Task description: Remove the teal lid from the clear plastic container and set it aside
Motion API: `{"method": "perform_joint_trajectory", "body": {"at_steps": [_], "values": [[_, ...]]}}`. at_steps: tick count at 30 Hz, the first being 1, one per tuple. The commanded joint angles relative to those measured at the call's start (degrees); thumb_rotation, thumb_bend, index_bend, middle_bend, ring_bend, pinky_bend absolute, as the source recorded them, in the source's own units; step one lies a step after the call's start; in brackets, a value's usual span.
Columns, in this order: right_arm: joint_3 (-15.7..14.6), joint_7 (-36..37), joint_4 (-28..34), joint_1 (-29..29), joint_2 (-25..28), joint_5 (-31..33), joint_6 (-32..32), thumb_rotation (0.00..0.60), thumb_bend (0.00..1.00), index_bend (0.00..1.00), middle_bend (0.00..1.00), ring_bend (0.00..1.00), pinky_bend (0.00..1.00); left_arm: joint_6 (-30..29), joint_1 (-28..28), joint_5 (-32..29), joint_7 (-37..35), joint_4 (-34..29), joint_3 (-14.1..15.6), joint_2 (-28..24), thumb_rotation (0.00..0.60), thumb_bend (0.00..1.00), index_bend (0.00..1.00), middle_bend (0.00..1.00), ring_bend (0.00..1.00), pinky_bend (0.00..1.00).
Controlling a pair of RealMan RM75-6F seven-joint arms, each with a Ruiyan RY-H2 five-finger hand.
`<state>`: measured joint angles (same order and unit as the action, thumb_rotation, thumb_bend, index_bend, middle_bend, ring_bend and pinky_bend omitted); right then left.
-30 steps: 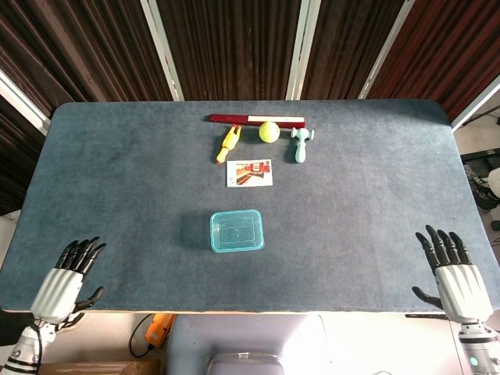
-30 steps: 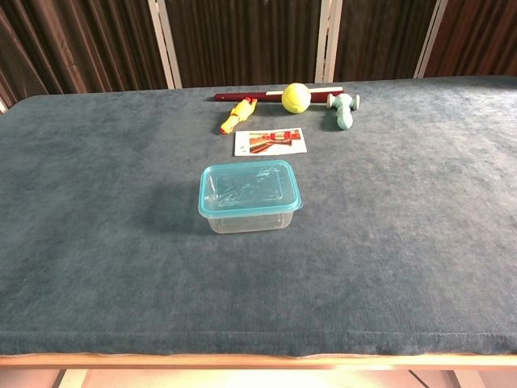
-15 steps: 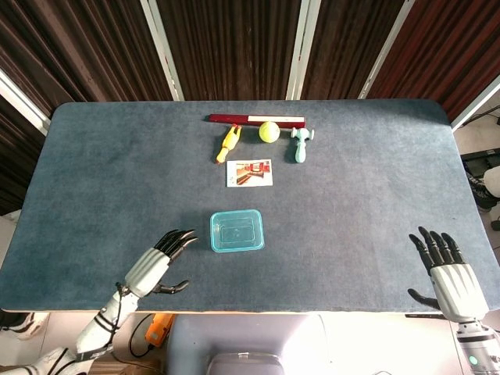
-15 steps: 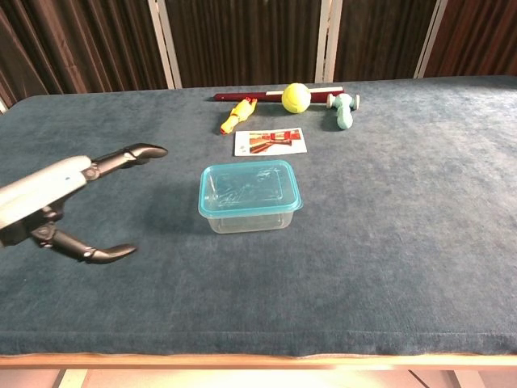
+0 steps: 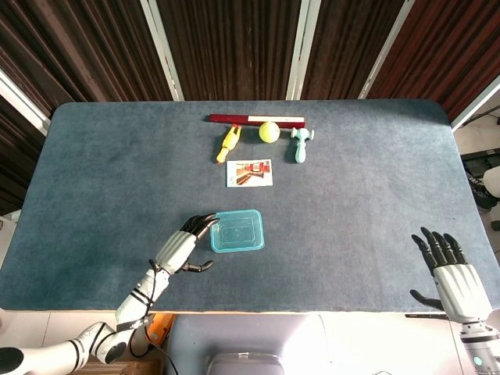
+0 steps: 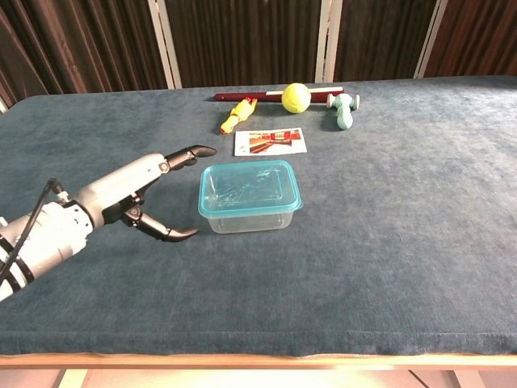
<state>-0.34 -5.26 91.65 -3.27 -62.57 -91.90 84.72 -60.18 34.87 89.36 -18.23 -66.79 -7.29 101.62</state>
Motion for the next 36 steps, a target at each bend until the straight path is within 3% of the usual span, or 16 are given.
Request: {"method": "perform_joint_trajectory", "body": {"at_steps": [1, 10, 36], "values": [[-0.03, 0.14, 0.03, 0.04, 0.09, -0.02, 0.06, 0.600, 0.05, 0.00, 0.00, 0.00, 0.00, 0.57, 1.34, -1.13, 1.12, 2.45, -0.70, 2.08, 0.600, 0.25, 0.00, 0.00, 0.00, 0.00], [0.06, 1.12, -0.02, 0.06, 0.58, 0.33, 0.04, 0.600, 0.05, 0.00, 0.00, 0.00, 0.00, 2.24, 3.88, -3.95, 0.95, 7.37, -2.18, 5.21, 0.600, 0.25, 0.00, 0.00, 0.00, 0.00], [0.11, 2.33, -0.03, 0.11, 1.16, 0.50, 0.11, 0.600, 0.06, 0.00, 0.00, 0.00, 0.00, 2.13, 8.10, -3.70, -7.50, 16.12, -1.12, 10.67, 0.600, 0.26, 0.00, 0.00, 0.00, 0.00]]}}
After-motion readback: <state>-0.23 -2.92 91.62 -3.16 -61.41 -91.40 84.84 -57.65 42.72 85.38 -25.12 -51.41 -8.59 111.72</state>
